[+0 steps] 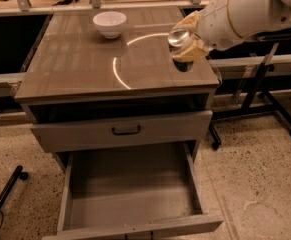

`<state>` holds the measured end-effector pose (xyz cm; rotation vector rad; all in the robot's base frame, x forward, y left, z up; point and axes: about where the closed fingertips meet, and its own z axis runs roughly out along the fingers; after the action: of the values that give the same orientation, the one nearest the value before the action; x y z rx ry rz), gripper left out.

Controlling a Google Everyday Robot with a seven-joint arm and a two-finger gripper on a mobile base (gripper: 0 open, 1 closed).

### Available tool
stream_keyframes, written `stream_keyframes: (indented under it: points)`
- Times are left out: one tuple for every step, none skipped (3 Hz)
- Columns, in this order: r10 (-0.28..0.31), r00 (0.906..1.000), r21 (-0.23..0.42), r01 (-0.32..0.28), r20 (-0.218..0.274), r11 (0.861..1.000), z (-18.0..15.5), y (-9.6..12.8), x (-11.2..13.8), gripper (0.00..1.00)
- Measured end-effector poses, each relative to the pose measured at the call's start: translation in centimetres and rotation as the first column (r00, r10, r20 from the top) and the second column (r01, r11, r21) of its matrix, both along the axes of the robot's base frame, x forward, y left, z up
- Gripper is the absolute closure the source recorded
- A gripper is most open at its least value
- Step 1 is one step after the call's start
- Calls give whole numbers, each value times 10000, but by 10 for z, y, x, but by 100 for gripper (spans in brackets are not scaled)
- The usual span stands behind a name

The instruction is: Pick redbull can from middle drawer and place on counter

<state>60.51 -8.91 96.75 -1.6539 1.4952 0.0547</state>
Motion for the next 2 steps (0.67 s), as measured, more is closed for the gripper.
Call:
stream_keyframes:
  points:
    - [-245,9972,407,274,-707,9988,-5,7,27,100]
    - [-622,9898,629,707,-1279,9955,-16,6,48,100]
